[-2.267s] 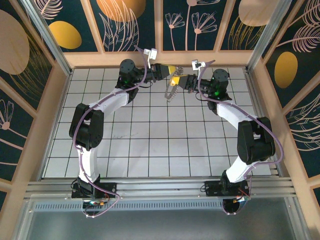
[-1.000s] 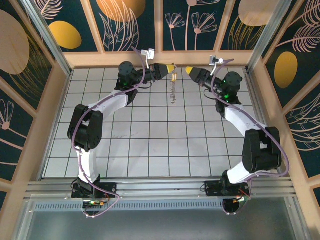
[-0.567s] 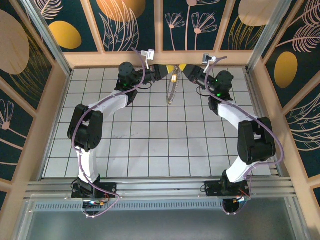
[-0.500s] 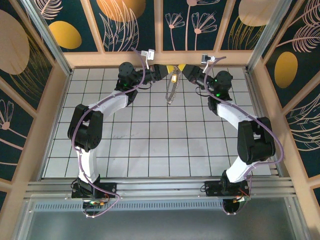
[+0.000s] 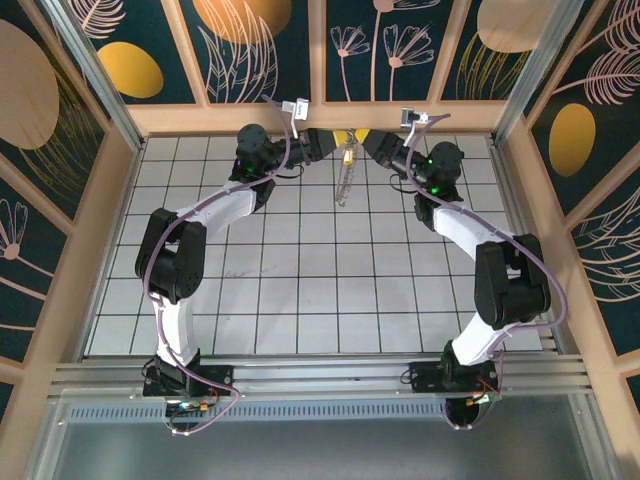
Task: Put the keys on the keyring
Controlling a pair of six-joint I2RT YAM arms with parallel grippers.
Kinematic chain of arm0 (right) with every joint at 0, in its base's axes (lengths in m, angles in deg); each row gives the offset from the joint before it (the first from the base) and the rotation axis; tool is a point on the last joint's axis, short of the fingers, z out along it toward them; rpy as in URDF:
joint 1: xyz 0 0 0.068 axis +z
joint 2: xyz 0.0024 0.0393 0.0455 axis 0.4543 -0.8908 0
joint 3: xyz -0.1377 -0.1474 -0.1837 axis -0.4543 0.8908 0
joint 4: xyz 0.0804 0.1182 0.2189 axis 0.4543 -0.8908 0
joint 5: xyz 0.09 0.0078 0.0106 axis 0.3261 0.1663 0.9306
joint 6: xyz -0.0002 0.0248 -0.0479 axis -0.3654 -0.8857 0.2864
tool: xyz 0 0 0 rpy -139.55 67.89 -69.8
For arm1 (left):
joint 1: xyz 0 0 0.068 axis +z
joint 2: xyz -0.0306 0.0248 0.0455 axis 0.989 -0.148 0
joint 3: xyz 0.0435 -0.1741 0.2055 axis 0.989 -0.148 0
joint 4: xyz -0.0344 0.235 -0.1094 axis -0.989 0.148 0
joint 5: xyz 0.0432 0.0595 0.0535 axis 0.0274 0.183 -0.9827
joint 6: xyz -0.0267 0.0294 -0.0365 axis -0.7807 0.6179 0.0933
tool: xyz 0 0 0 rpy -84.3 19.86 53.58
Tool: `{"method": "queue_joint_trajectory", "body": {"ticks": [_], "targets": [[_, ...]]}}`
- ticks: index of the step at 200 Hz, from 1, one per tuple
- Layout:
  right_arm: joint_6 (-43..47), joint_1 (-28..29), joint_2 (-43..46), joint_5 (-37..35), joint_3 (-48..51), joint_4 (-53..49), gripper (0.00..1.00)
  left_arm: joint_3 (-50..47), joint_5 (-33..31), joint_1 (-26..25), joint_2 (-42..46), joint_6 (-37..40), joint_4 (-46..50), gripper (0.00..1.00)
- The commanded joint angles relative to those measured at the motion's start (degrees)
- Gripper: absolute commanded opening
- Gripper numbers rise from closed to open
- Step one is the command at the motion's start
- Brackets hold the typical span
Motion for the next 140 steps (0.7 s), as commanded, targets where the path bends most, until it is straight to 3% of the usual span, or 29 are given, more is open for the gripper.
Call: {"method": "queue_joint_trajectory", "body": {"ticks": [1,140], "targets": [[3.9,0.5,3.9,-1.3,0.7,-0.6,0.33,0.1,-0.9,-0.4,2.0,0.2,-2.6,0.0],[4.1,1.7,2.9,-0.1,0.1,-0.7,0.3,0.5,-1.0,-0.3,1.6,0.3,-2.4,0.0]]}}
